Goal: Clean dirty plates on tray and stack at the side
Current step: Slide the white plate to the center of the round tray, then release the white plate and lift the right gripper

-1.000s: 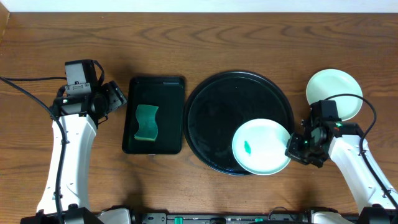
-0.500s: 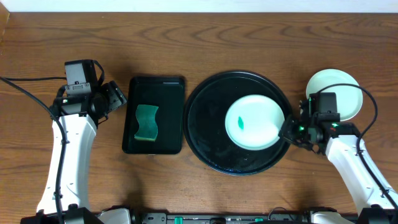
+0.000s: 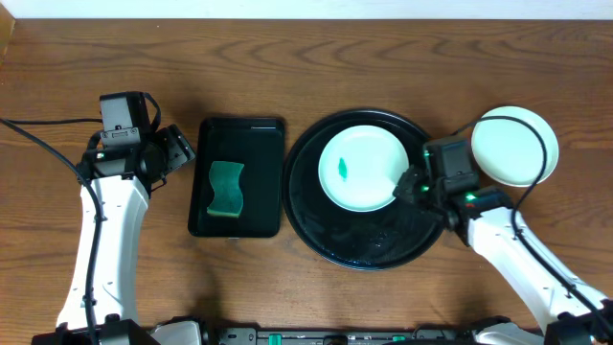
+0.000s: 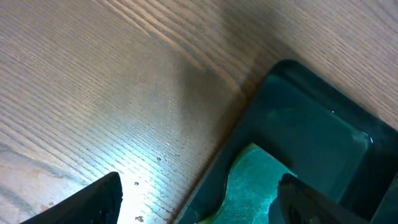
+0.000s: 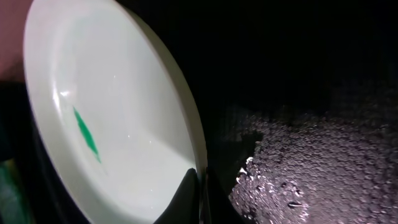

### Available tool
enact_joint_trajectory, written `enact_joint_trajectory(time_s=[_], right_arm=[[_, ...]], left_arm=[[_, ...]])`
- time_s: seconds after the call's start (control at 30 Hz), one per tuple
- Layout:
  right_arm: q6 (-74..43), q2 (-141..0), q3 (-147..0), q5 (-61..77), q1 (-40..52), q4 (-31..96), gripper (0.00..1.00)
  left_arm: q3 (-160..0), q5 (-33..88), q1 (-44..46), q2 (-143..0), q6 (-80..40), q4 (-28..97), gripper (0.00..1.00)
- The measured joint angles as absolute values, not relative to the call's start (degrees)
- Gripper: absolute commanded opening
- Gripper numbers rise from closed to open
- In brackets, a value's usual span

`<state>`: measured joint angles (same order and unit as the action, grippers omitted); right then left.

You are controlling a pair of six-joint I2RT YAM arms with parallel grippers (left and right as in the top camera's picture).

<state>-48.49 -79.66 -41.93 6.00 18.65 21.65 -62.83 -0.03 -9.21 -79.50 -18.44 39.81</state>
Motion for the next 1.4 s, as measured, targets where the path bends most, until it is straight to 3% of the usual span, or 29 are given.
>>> enact_joint_trajectory(time_s=[0.47,0.87,0.93,1.03,1.2,1.4], right_arm=[[-56.9,-87.8,-41.9,-0.1,25.0,16.7,0.01],[-52.1,-88.3,-41.9,0.2,25.9,16.0,0.02],[-51.1,-88.3,-41.9,0.3,26.0,16.0,0.09],[-49.0,-88.3,-41.9,0.9,25.9,16.1,0.39],[-43.0,-88.3,-43.4,5.2,25.2,20.4,0.49],[-34.2,-88.5,-54.7,6.8,22.0,36.9,0.58]], left_arm=[[-62.8,0.0,-9.2,-79.5,-18.4,39.8,0.80],[-62.8,0.0,-9.2,-79.5,-18.4,39.8,0.80],[-62.8,0.0,-9.2,-79.5,-18.4,39.8,0.80],[-62.8,0.0,-9.2,-79.5,-18.4,39.8,0.80],[-62.8,0.0,-9.2,-79.5,-18.4,39.8,0.80],[-62.8,-0.1,-9.2,-79.5,-18.4,39.8,0.80]])
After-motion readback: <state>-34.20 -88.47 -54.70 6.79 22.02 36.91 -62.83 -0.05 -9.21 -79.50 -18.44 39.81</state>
